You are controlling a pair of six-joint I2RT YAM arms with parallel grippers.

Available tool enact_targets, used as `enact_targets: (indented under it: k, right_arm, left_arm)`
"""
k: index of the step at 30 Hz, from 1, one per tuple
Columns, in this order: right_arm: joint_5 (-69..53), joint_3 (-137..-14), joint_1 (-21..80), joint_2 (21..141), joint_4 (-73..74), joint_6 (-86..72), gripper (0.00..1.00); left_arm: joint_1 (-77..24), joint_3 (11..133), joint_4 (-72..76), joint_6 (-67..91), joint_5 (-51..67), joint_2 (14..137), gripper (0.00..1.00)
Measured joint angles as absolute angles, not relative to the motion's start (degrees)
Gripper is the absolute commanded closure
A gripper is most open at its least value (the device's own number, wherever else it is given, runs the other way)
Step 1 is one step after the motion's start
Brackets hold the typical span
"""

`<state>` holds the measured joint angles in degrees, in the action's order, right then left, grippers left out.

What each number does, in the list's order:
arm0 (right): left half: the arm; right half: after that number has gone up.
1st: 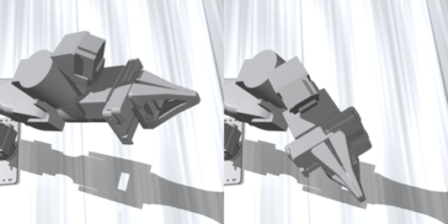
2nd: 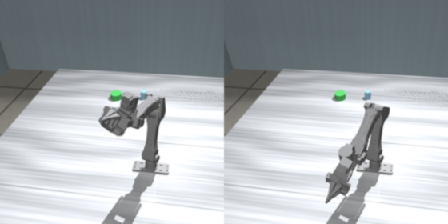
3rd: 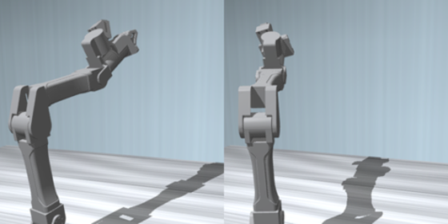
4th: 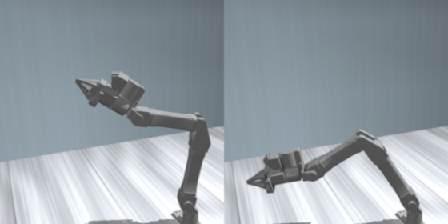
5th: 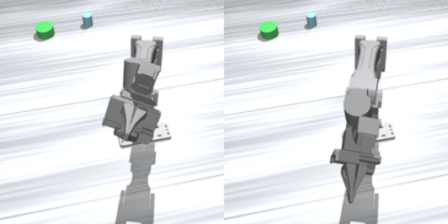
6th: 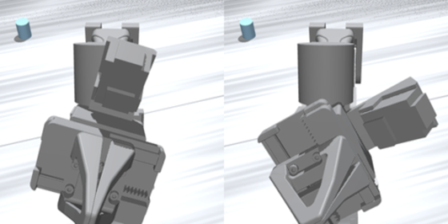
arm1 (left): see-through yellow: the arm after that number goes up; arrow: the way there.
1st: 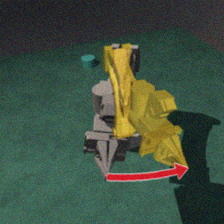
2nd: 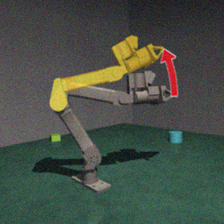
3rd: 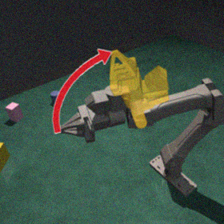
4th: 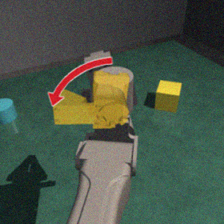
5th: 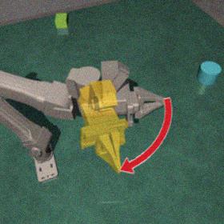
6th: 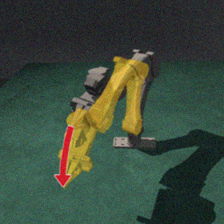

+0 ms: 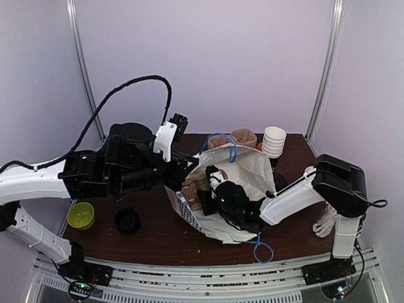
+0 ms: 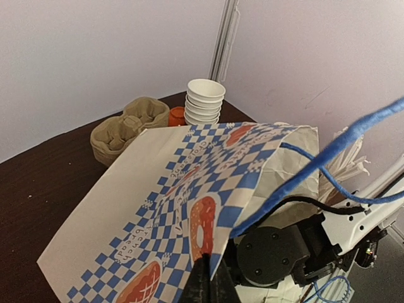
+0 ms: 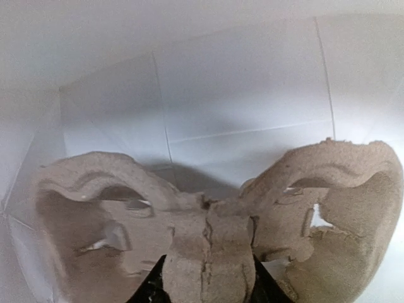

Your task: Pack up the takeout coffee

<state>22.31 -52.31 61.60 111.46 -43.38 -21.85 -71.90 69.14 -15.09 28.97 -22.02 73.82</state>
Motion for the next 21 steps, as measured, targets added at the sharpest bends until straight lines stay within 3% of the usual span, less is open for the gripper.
enact_targets:
  k: [12,21]
  right_arm:
    - [21.8,-44.6,61.6,106.4,-52.4,-20.6,0.71]
    - [21.7,-49.9,61.6,107.0,-47.7,-19.9,0.71]
  left_arm:
    - [-71.9,69.1,-19.6,32.4,-28.6,73.8,1.00]
    - [-72.0,69.1,-19.3,32.7,-28.4,73.8,1.00]
